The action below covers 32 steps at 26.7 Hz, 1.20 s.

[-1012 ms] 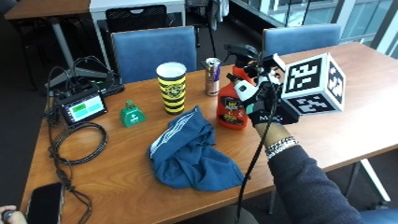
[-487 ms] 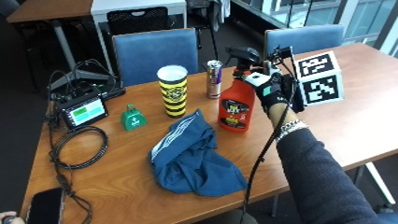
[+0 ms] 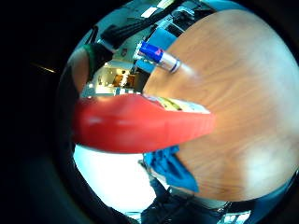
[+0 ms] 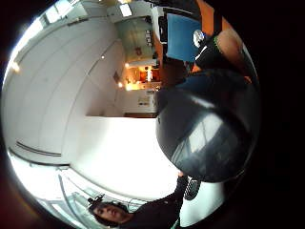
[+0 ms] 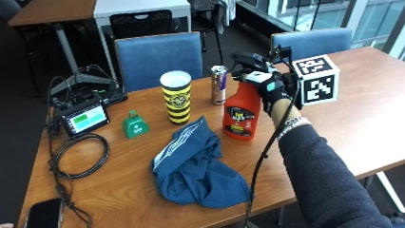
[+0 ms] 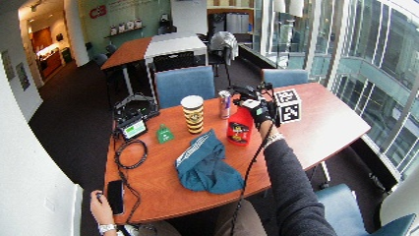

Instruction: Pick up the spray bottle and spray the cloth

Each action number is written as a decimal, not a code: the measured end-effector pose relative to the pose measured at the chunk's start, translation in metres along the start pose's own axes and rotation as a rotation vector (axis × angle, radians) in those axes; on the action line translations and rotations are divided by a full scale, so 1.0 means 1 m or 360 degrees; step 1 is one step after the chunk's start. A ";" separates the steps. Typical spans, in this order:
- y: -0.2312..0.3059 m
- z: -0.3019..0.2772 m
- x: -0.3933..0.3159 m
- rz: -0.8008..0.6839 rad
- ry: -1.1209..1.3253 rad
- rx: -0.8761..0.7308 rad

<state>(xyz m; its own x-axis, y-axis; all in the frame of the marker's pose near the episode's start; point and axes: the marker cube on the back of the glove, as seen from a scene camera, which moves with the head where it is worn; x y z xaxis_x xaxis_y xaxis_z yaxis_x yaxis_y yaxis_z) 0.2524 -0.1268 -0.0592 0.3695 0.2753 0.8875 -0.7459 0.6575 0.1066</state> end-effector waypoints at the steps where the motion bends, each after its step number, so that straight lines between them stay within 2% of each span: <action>1: -0.001 0.001 -0.001 -0.0001 -0.0002 -0.0004; 8: -0.001 0.006 -0.015 -0.0062 0.0044 -0.0009; 15: 0.002 0.020 -0.024 -0.0220 0.0058 -0.0028; 32: -0.011 0.030 -0.058 -0.0458 0.0059 0.0242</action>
<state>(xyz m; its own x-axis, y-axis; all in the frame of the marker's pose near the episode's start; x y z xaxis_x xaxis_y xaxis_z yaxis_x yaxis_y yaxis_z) 0.2228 -0.1713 -0.0990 0.5953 0.1207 0.7944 -0.6809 0.6007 0.4189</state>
